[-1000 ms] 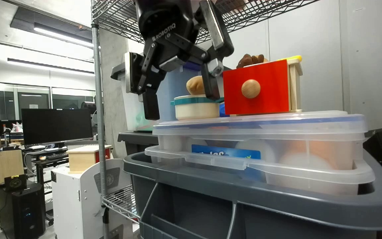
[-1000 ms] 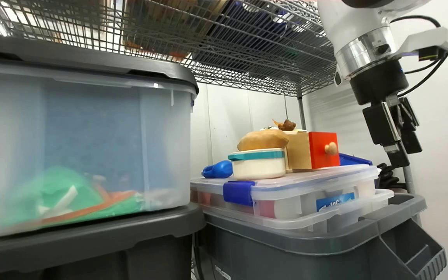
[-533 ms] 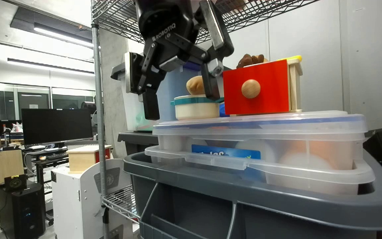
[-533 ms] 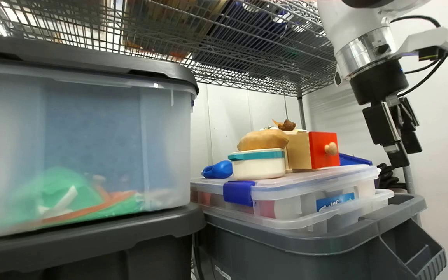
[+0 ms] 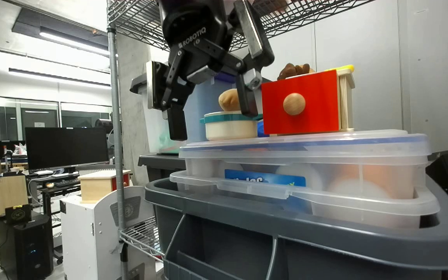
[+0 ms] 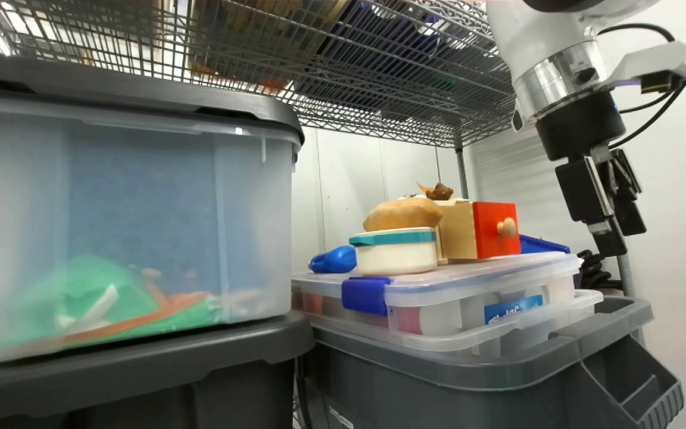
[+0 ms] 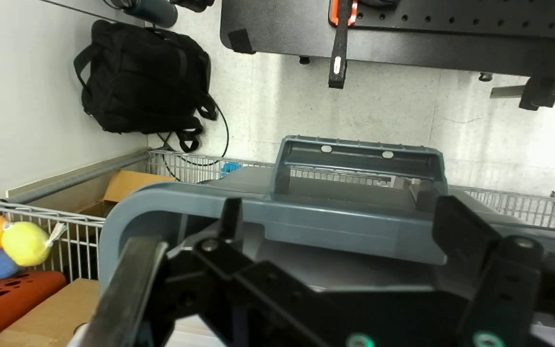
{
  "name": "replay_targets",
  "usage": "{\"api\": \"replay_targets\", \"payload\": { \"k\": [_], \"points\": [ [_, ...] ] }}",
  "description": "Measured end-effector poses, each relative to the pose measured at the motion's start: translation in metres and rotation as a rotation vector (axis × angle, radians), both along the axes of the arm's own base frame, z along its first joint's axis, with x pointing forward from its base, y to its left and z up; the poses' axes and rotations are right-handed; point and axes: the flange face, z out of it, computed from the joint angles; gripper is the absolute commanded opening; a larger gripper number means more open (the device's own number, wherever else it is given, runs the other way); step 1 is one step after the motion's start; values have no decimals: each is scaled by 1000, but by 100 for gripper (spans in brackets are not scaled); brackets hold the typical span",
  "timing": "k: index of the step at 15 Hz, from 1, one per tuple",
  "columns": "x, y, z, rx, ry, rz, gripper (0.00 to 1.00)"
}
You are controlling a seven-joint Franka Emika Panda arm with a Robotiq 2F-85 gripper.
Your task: Put the brown plush, the teddy toy and the white toy in the drawer, and the scissors in the white container
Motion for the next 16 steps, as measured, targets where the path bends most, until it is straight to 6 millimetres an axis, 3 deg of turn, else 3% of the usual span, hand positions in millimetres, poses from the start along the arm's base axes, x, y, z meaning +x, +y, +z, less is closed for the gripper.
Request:
{"api": "replay_targets", "payload": {
  "k": [10, 16],
  "points": [
    [0, -1, 0, -2, -6, -30, 100],
    [1, -15, 10, -1, -17, -121, 100]
  ]
}}
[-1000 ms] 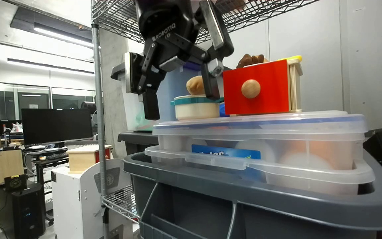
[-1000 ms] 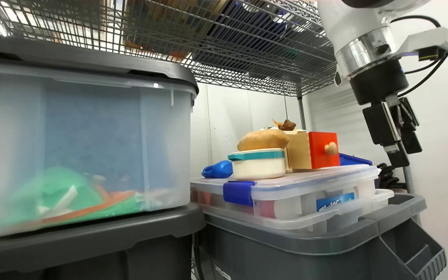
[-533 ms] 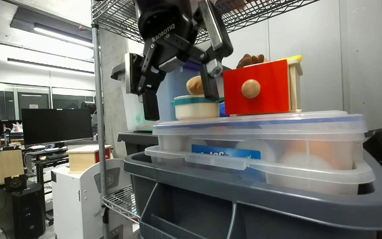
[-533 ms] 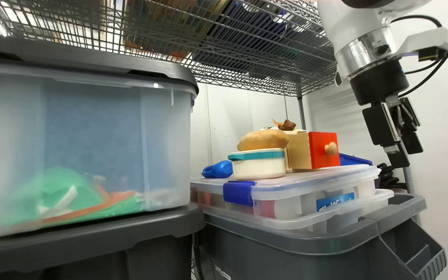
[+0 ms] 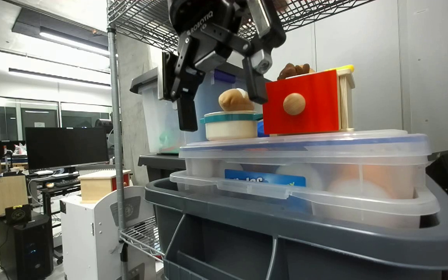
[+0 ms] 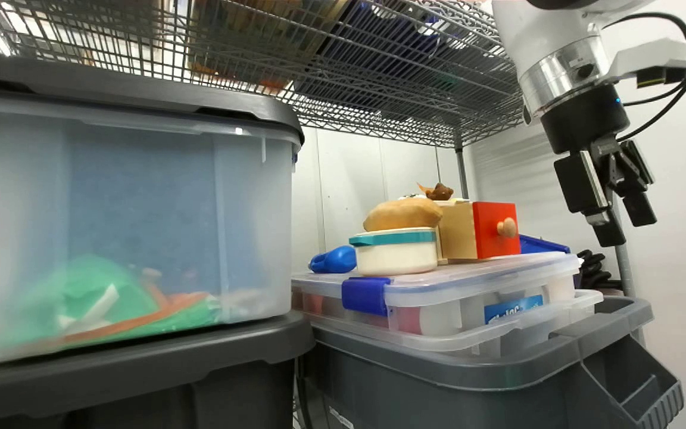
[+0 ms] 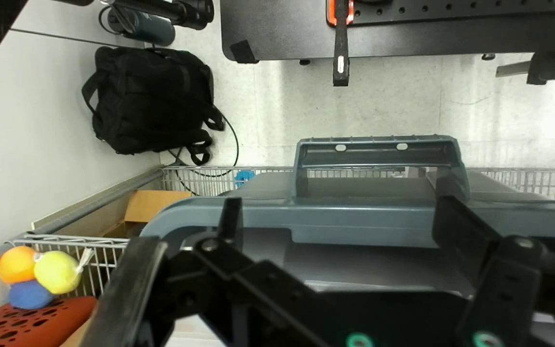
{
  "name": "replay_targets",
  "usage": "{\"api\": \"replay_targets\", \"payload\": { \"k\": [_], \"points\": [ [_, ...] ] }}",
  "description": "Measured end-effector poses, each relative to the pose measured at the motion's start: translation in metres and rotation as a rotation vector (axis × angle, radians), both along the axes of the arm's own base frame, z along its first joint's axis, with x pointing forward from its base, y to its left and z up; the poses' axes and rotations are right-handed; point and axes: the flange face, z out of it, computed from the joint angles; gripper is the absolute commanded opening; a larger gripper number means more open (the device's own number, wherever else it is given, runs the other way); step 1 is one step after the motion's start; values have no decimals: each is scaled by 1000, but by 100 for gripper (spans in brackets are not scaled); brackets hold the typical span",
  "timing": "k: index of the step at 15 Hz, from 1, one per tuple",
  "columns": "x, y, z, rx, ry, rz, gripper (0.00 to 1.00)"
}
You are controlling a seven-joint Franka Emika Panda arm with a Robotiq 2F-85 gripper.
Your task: Put the brown plush, the teddy toy and the white toy in the drawer, and the scissors in the white container
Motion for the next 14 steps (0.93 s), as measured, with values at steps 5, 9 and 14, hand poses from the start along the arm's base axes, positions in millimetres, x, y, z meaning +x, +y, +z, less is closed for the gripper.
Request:
{"api": "replay_targets", "payload": {
  "k": [5, 9, 14],
  "points": [
    [3, -13, 15, 32, -15, -57, 100],
    [16, -17, 34, 117, -66, -86, 100],
    [31, -10, 48, 212, -112, -62, 100]
  ]
}}
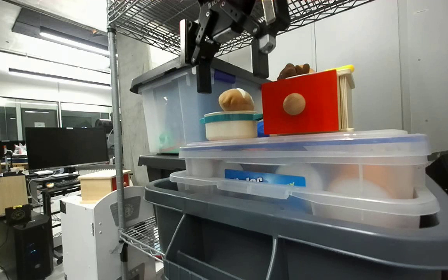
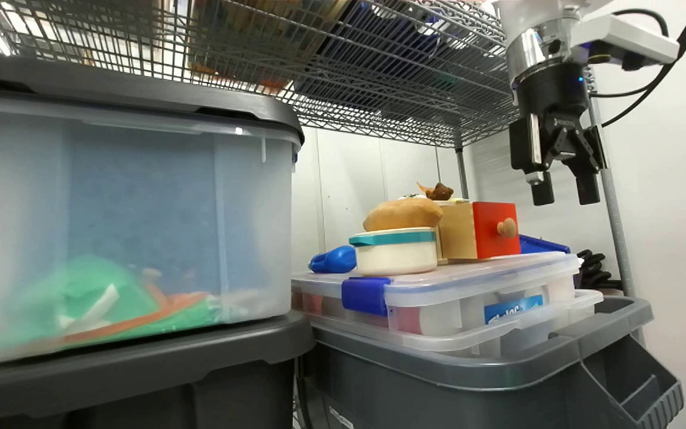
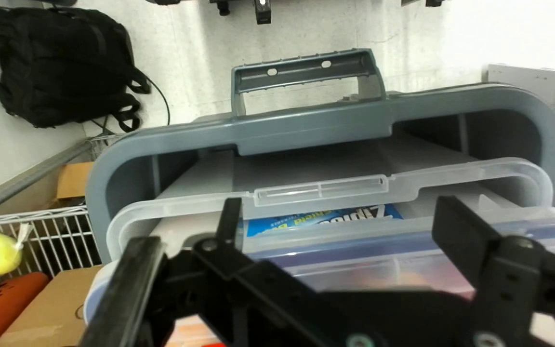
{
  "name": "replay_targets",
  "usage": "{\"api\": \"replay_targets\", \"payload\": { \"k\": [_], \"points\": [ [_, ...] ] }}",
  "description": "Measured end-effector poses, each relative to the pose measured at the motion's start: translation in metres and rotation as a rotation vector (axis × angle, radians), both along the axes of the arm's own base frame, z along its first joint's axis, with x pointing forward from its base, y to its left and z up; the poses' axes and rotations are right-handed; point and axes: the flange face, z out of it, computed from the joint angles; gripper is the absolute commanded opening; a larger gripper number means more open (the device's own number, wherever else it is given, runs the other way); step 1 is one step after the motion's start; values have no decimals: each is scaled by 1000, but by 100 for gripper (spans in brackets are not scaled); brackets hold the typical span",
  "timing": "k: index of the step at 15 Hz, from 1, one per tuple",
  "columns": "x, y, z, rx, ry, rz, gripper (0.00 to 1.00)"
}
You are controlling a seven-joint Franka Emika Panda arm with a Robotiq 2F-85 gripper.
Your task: Put the brown plush, the teddy toy and the white toy in the drawer, and the scissors in the white container
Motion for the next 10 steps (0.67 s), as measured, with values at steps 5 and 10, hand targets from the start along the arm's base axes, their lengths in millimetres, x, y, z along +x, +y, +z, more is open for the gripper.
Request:
{"api": "replay_targets", "payload": {
  "k": [5, 10],
  "points": [
    [30, 25, 7, 11, -34, 63, 100],
    [65, 61, 26, -1, -79, 135, 100]
  ]
}}
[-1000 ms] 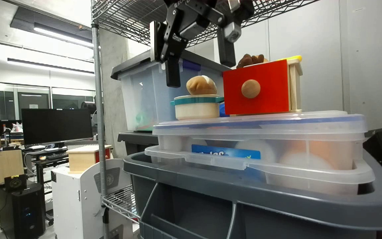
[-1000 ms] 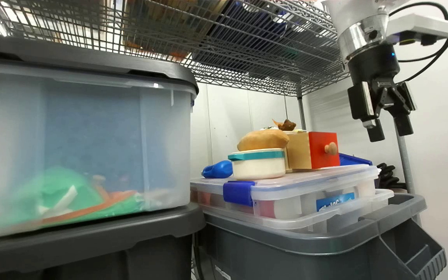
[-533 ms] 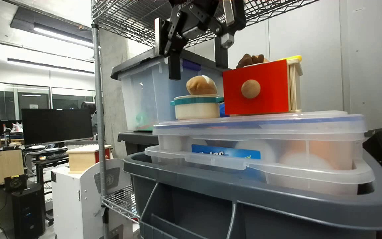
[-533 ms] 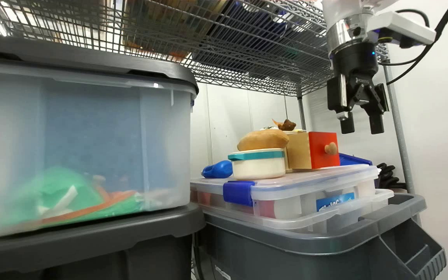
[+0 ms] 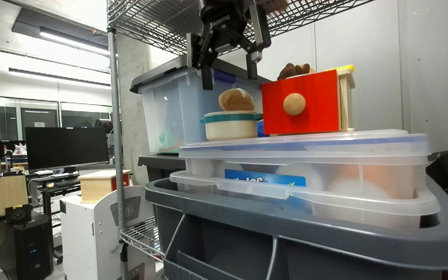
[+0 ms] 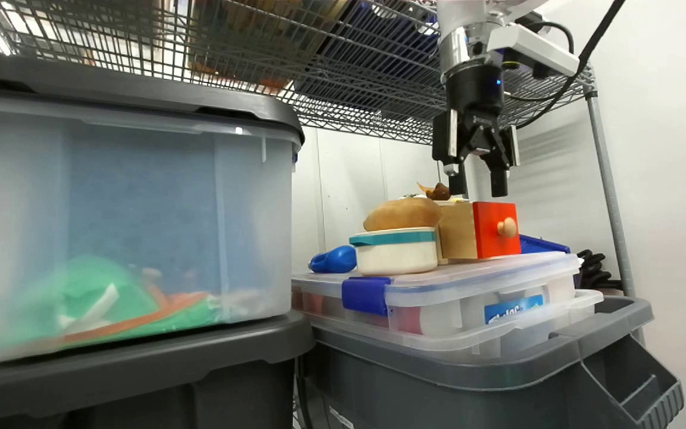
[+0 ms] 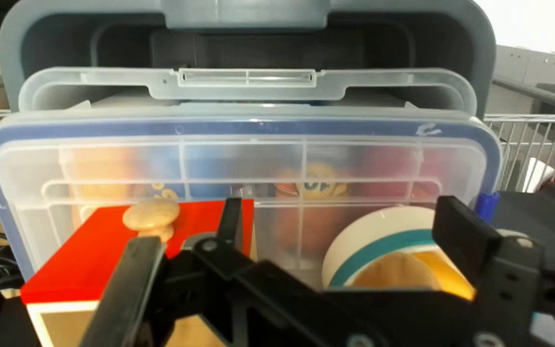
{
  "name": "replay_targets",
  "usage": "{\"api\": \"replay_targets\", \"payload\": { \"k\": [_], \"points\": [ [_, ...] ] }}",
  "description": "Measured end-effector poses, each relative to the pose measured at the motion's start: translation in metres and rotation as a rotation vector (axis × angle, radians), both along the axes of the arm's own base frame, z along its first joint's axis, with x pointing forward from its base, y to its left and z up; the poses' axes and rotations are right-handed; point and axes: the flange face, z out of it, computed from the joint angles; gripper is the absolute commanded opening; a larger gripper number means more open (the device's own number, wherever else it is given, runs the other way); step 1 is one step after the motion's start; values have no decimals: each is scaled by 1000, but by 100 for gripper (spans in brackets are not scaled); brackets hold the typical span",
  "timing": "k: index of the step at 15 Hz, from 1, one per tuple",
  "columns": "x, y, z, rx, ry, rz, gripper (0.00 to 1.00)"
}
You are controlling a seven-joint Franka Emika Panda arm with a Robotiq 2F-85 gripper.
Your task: Put the brown plush, the teddy toy and the white toy in the drawer, and the scissors in the white container
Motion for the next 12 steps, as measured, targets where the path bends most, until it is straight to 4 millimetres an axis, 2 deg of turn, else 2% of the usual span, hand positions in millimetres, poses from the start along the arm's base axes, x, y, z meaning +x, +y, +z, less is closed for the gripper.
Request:
{"api": "replay_targets", "payload": {
  "k": [5, 12],
  "points": [
    [14, 5, 16, 0, -35, 9, 100],
    [22, 14, 24, 31, -57, 36, 100]
  ]
}}
